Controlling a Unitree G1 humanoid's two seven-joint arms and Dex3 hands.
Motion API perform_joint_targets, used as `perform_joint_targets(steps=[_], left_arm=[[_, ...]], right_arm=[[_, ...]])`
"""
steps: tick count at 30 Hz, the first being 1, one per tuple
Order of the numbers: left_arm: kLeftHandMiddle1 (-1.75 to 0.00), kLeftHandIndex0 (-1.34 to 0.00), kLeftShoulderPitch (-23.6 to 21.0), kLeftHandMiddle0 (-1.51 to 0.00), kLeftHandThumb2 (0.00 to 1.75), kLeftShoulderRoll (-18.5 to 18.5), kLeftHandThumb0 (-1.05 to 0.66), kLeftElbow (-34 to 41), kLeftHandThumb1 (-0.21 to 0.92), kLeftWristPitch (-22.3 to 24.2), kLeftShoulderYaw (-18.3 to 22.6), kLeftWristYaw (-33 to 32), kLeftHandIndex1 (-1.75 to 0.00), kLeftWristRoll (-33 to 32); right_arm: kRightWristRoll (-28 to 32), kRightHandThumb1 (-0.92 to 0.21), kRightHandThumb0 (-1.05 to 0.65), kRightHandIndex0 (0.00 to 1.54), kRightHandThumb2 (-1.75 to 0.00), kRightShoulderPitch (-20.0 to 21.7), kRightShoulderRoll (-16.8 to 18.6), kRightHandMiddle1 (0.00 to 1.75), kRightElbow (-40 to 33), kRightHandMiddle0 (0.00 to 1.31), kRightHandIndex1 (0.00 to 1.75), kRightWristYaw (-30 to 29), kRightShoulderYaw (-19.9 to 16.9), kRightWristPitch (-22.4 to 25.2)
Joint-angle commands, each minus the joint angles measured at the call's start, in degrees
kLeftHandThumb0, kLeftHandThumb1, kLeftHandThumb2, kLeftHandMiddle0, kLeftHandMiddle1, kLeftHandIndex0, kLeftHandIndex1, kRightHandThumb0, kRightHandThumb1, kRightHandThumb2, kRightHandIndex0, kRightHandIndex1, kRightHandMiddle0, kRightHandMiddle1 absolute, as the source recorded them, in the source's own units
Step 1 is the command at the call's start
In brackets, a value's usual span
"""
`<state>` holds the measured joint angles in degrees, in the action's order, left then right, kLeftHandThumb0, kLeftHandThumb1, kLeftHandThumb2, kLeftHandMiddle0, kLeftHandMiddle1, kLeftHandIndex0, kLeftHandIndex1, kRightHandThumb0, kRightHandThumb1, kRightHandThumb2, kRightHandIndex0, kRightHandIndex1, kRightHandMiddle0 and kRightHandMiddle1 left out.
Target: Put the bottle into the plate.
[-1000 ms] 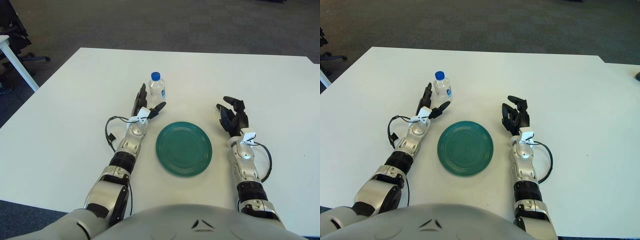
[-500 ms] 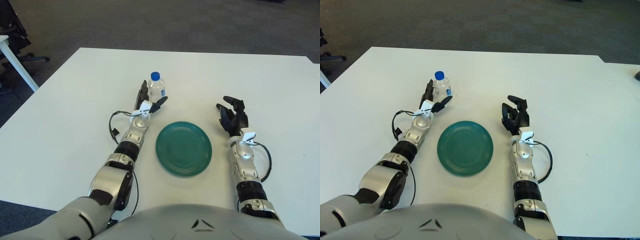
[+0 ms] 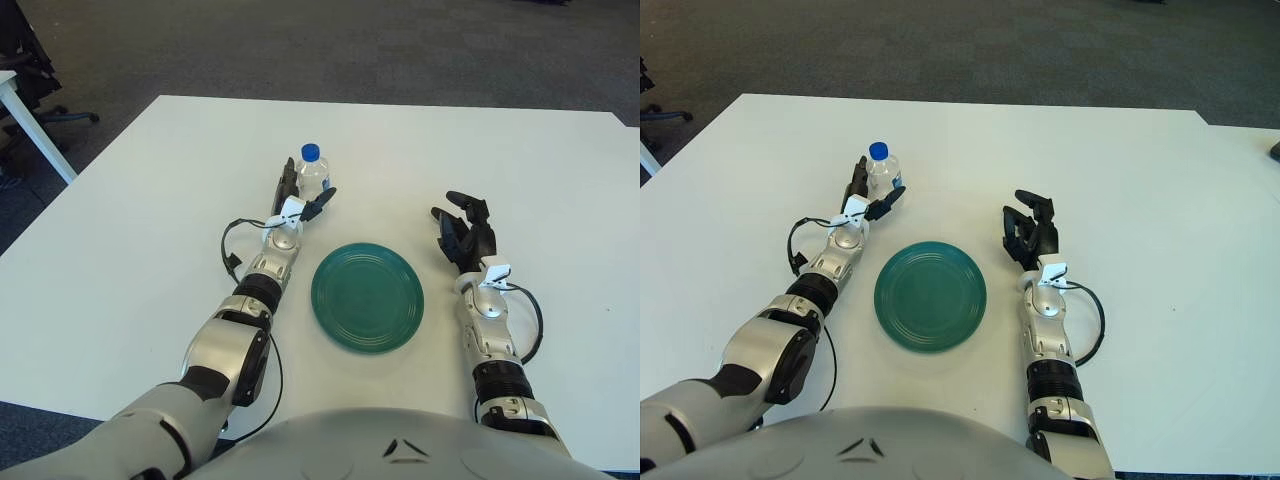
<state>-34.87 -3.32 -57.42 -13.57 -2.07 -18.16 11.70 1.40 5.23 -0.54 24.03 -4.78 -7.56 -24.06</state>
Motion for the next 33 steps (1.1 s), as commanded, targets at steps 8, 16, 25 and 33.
perform_joint_targets(steps=[8, 16, 25, 33], left_arm=[[-0.01, -0.08, -4.43, -0.08, 0.09, -1.53, -1.04, -6.89, 0.92, -0.59, 0.92, -2.90, -0.19, -0.86], [-1.18, -0.07, -6.34, -0.33, 0.02, -2.41, -0.90, -8.47, 0.89, -2.24, 1.19, -5.33, -1.38, -0.69], [-1.73, -0.58, -7.07, -0.82, 0.05, -2.96, -0.36, -9.50, 0.90, -4.87, 0.52, -4.92, -1.73, -0.52], [-1.75, -0.88, -6.55, -1.11, 1.06, -3.97, -0.08, -9.15, 0.42, -8.93, 1.85, -1.29, -1.75, -3.05]], right_arm=[[0.62, -0.85, -0.39, 0.53, -0.56, -1.12, 1.01, 1.06, 1.28, 0.03, 0.55, 0.17, 0.20, 1.68], [0.50, -0.85, -0.39, 0.52, -0.57, -1.16, 1.22, 1.04, 1.38, 0.04, 0.56, 0.37, 0.40, 1.02], [0.52, -0.83, -0.37, 0.52, -0.60, -1.28, 1.64, 1.03, 1.29, 0.06, 0.60, 0.18, 0.36, 0.44], [0.48, -0.83, -0.38, 0.52, -0.61, -1.24, 1.68, 1.03, 1.49, 0.07, 0.61, 0.25, 0.21, -0.02]])
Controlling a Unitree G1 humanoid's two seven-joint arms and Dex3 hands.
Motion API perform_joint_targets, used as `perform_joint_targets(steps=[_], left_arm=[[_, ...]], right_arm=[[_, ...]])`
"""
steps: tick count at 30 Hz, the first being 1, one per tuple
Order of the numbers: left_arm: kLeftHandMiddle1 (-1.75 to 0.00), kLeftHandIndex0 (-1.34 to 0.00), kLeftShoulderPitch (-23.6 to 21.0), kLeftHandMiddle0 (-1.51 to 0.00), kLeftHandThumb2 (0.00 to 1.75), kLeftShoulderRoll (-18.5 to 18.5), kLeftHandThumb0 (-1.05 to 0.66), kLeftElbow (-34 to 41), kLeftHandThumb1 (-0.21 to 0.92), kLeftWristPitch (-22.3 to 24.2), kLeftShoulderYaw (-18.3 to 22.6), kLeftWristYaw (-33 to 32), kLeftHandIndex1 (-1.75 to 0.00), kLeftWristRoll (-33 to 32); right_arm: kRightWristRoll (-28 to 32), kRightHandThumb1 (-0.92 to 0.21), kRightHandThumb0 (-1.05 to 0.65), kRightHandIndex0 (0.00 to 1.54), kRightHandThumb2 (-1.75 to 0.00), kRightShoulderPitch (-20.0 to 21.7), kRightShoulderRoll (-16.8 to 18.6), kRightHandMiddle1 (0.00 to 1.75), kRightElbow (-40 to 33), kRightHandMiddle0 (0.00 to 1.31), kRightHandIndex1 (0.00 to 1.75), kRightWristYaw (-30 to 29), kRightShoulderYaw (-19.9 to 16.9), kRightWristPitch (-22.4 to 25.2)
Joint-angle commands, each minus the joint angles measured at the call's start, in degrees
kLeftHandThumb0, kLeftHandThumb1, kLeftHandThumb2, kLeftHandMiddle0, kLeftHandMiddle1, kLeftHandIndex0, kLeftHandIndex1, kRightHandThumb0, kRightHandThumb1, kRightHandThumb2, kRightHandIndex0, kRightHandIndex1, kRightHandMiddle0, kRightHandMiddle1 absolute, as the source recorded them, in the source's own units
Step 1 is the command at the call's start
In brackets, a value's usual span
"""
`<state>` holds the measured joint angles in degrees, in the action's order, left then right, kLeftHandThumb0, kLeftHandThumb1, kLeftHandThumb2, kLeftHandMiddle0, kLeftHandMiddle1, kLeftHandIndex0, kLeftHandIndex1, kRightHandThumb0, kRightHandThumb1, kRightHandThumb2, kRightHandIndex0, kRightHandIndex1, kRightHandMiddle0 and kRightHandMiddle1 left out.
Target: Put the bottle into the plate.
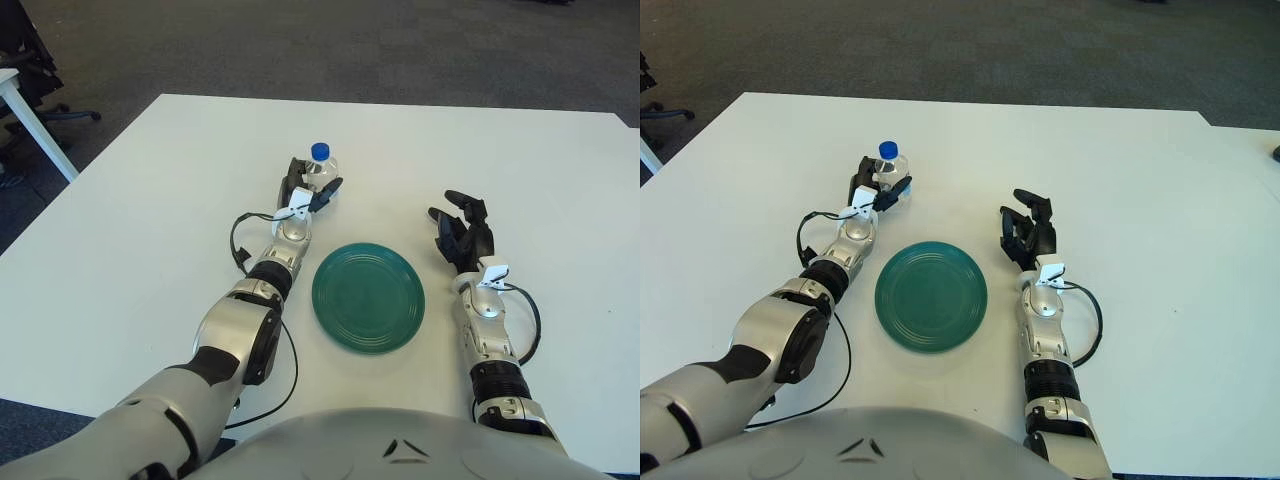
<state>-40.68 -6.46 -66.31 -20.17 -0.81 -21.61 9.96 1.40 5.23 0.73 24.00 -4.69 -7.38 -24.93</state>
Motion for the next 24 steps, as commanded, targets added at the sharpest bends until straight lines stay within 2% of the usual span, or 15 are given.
perform_joint_targets(steps=[1, 8, 24], left_arm=[[-1.75, -0.91, -0.55, -1.13, 1.11, -0.98, -0.06, -0.27, 0.40, -3.34, 0.95, 3.14, -1.75, -1.97], [-1.75, -0.98, 0.28, -1.21, 1.24, -1.54, 0.01, -0.75, 0.34, -8.84, 2.62, 8.35, -1.75, -5.06], [-1.75, -0.99, 0.97, -1.23, 1.24, -2.30, 0.00, -1.66, 0.34, -13.87, 3.61, 11.23, -1.75, -6.55]], right_arm=[[0.45, -0.83, -0.38, 0.52, -0.61, -1.15, 0.39, 1.03, 1.70, 0.07, 0.61, 0.16, 0.01, 0.77], [0.64, -0.83, -0.36, 0.52, -0.62, -0.74, 0.31, 1.03, 2.42, 0.06, 0.63, 0.24, -0.12, 0.46], [1.21, -0.80, -0.35, 0.53, -0.65, 0.38, 0.20, 1.06, 4.41, 0.07, 0.67, 0.75, -0.63, -0.27]])
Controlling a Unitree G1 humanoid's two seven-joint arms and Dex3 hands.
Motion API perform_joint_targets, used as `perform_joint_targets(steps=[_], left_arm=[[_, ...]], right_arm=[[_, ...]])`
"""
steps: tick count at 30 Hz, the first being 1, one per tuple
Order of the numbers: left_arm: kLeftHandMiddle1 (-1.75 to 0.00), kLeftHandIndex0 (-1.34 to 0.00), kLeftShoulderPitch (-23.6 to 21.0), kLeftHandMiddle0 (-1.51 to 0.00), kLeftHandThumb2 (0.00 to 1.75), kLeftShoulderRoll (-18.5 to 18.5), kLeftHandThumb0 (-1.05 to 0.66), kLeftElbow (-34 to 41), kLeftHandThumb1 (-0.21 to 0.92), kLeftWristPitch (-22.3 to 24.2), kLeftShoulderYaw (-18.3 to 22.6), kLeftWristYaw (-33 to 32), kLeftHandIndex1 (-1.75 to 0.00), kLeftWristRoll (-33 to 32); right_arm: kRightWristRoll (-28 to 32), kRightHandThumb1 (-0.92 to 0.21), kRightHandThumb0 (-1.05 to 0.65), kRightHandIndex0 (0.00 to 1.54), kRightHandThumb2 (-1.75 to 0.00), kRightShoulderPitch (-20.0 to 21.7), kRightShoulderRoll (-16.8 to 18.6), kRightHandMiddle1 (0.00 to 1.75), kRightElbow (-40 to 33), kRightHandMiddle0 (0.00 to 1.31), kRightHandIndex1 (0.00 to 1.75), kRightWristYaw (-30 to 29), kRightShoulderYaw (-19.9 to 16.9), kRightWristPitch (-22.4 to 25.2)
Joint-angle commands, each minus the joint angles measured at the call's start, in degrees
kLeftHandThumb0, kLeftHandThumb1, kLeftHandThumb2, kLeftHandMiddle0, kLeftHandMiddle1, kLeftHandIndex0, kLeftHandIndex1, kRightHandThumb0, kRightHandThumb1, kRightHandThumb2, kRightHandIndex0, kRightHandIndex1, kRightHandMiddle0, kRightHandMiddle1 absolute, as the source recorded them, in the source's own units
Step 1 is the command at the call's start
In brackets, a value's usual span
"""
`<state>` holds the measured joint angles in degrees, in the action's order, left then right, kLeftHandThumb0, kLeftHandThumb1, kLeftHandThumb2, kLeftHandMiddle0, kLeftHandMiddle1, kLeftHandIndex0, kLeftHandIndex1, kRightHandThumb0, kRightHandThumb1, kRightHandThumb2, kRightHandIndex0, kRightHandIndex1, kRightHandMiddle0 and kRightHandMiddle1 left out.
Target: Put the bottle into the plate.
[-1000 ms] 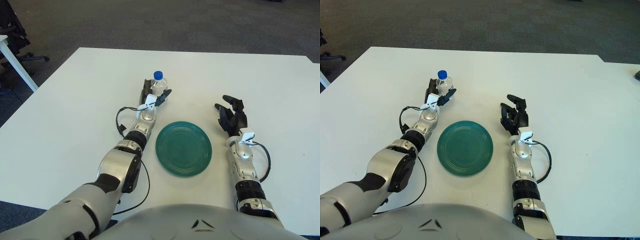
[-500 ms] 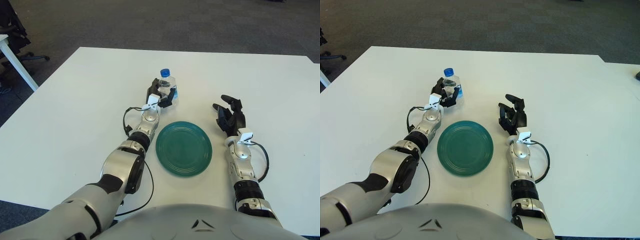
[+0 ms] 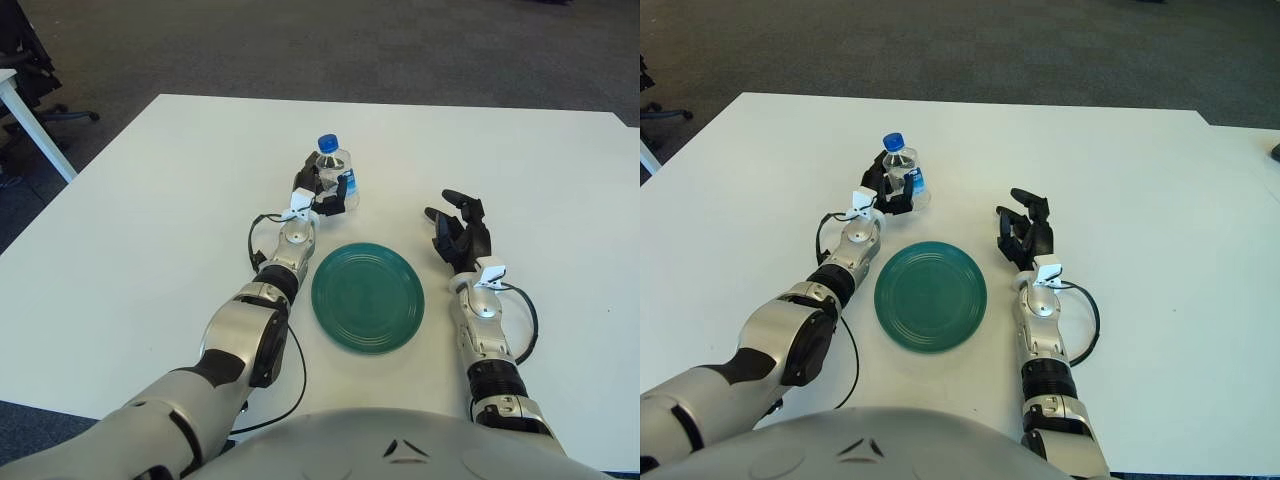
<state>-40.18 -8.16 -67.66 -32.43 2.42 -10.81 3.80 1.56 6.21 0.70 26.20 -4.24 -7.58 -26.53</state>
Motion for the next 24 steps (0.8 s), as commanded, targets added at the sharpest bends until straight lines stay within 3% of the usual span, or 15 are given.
perform_joint_targets(steps=[1, 21, 24], left_arm=[[-1.75, -0.99, 0.64, -1.23, 1.24, -0.67, -0.01, -0.31, 0.34, -2.11, 0.41, 0.20, -1.75, -0.35], [-1.75, -0.97, 4.01, -1.25, 1.18, -1.72, -0.03, 0.15, 0.36, -7.45, -1.56, -3.89, -1.75, 2.20], [-1.75, -0.97, 8.72, -1.25, 1.18, -1.32, -0.03, 7.84, 0.36, -9.78, -4.09, -4.78, -1.75, 5.00]], right_arm=[[1.07, -0.80, -0.35, 0.53, -0.65, -0.53, 0.20, 1.07, 2.35, 0.07, 0.68, 0.32, -0.45, 1.24], [1.17, -0.77, -0.36, 0.56, -0.64, -0.14, 0.36, 1.13, 2.77, 0.04, 0.75, 0.44, -1.15, 1.79], [0.88, -0.77, -0.36, 0.56, -0.64, -0.36, 0.36, 1.13, 2.43, 0.04, 0.75, 0.24, -1.10, 1.89]])
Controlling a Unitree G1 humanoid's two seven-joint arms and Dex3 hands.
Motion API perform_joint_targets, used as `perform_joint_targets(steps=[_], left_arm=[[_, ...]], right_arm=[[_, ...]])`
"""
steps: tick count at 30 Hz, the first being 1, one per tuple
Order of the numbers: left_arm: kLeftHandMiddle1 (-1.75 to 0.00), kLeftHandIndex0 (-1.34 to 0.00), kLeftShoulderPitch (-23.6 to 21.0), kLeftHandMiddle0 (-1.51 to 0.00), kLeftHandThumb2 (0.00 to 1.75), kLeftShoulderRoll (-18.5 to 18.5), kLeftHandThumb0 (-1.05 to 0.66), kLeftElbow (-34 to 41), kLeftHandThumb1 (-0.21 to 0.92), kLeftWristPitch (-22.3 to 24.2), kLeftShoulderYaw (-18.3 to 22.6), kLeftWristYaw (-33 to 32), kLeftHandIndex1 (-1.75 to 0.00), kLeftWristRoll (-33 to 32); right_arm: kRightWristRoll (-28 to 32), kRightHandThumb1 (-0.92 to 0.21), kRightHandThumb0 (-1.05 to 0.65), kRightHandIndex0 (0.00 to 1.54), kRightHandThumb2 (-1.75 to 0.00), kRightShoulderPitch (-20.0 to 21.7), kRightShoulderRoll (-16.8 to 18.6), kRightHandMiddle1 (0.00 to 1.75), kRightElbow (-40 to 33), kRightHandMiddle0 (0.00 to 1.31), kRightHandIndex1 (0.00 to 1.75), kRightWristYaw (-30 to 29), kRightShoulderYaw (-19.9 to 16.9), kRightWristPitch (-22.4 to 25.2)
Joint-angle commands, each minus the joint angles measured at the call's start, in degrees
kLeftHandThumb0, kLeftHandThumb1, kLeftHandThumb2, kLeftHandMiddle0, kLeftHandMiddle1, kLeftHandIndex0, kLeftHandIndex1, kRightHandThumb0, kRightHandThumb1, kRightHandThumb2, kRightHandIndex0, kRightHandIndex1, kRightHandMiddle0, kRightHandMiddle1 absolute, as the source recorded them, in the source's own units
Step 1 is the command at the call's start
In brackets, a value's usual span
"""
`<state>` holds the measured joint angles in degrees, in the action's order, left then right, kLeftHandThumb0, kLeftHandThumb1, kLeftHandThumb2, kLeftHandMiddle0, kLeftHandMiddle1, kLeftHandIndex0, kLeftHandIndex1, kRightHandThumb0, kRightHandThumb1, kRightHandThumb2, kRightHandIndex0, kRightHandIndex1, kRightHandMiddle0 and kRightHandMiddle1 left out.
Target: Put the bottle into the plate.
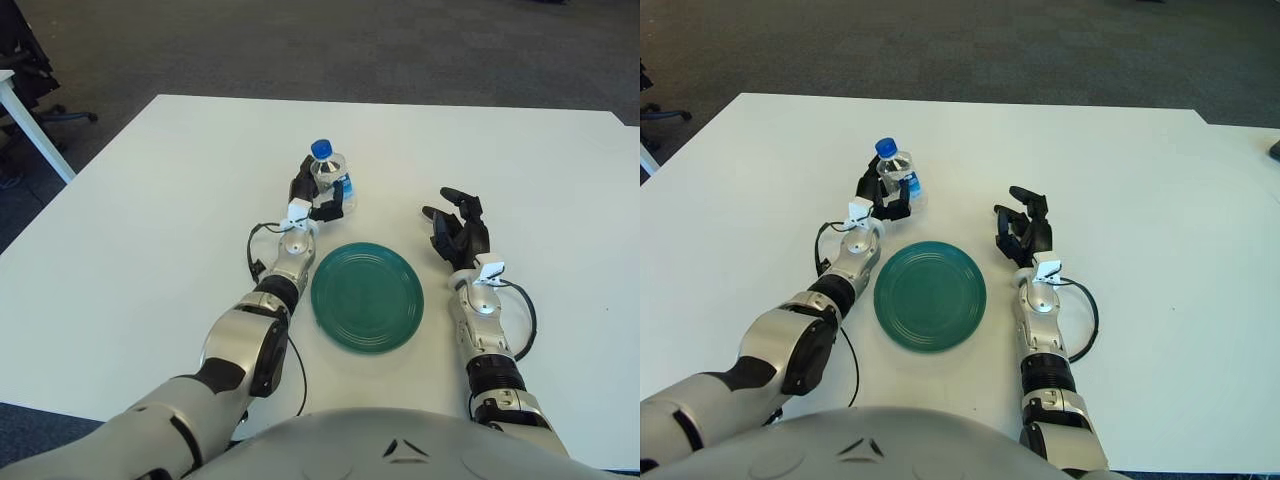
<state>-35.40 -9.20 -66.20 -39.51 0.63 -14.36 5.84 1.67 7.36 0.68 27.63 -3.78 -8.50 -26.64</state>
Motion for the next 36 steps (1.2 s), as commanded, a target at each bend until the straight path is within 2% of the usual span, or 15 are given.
perform_joint_targets(steps=[1, 5, 13, 22, 33, 36], left_arm=[[-1.75, -0.96, 5.70, -1.24, 1.20, -0.31, -0.03, 9.54, 0.35, -2.95, -3.27, -1.91, -1.75, 4.24], [-1.75, -0.96, 10.40, -1.24, 1.21, 0.65, -0.04, 15.36, 0.33, -3.20, -5.28, -2.78, -1.75, 7.23], [-1.75, -0.96, 20.00, -1.23, 1.21, 1.93, -0.03, 26.37, 0.34, -1.46, -8.01, 3.06, -1.75, 6.56], [-1.75, -0.95, 33.02, -1.22, 1.18, 4.10, -0.04, 45.58, 0.34, 5.66, -12.68, 7.21, -1.75, 9.01], [-1.75, -0.94, 39.98, -1.21, 1.14, 7.20, -0.05, 58.19, 0.37, 13.89, -14.66, 17.82, -1.75, 1.60], [-1.75, -0.93, 41.43, -1.21, 1.13, 7.96, -0.05, 60.76, 0.37, 16.05, -14.87, 19.56, -1.75, 0.69]], right_arm=[[0.70, -0.78, -0.37, 0.55, -0.64, -1.65, 0.40, 1.14, 0.79, 0.04, 0.75, -0.27, -0.14, 2.06], [0.45, -0.78, -0.38, 0.53, -0.64, -1.94, 0.45, 1.15, 0.18, 0.03, 0.74, -0.53, -0.07, 2.41], [0.05, -0.81, -0.39, 0.52, -0.61, -2.11, 0.56, 1.17, -1.03, 0.03, 0.71, -1.49, 0.05, 3.59], [-1.13, -0.81, -0.40, 0.51, -0.60, -1.61, 0.75, 1.16, -1.12, 0.04, 0.70, -3.37, 0.48, 5.31], [-2.67, -0.88, -0.44, 0.47, -0.51, 0.10, 0.54, 1.09, 1.54, 0.07, 0.66, -4.95, 1.51, 5.38], [-2.75, -0.89, -0.45, 0.48, -0.49, 0.53, 0.54, 1.12, 2.22, 0.08, 0.65, -5.11, 1.54, 5.15]])
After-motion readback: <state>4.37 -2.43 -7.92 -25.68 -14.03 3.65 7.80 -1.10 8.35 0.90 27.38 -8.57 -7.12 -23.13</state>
